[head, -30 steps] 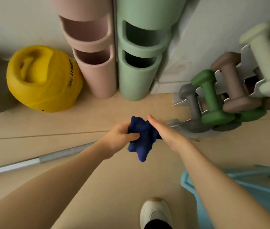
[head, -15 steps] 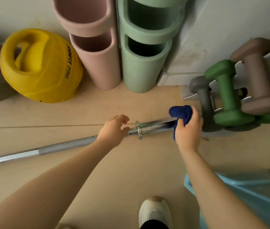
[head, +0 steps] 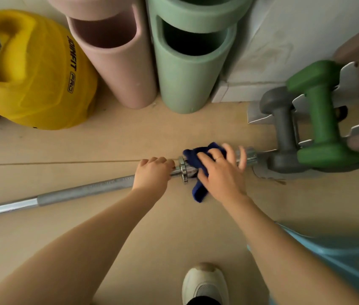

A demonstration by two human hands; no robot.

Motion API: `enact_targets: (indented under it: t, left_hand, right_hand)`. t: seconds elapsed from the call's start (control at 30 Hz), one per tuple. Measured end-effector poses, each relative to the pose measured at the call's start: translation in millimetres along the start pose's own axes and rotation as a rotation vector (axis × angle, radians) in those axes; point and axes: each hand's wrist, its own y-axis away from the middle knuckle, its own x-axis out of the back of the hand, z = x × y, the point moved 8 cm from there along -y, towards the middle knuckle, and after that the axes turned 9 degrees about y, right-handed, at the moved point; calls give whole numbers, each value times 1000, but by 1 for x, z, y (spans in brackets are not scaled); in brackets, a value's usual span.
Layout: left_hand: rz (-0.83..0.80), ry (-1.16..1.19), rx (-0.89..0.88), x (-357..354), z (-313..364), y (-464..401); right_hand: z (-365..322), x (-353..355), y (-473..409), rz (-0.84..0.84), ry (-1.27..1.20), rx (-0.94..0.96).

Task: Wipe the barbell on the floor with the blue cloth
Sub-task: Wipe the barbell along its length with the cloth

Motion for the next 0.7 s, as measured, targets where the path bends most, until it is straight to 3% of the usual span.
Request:
enact_targets:
  t: [0.07, 0.13, 0.33, 0.37, 0.47, 0.53, 0.6, 0.7]
  left_hand:
    - [14, 24, 7, 0, -1, 0]
    - [23, 50, 19, 1, -1, 1]
    - [16, 49, 16, 0, -2, 1]
    - [16, 58, 14, 1, -2, 0]
    - [1, 86, 22, 2, -2, -1]
    - [-17, 80, 20, 3, -1, -1]
    - [-35, 65, 19, 3, 0, -2]
    - [-60, 57, 34, 6, 1, -4]
  right_hand:
    - [25, -8, -6, -77, -63, -239]
    - [19, -13, -9, -121, -203, -328]
    - [-22, -11, -4, -27, -195, 168]
    - [-10, -13, -8, -38, -166, 132]
    - [34, -20, -16, -52, -195, -246]
    - [35, -20, -12, -41, -212, -390]
    - [15, -18, -9, -44, -195, -361]
    - [-13, -12, -5, -15, -205, -76]
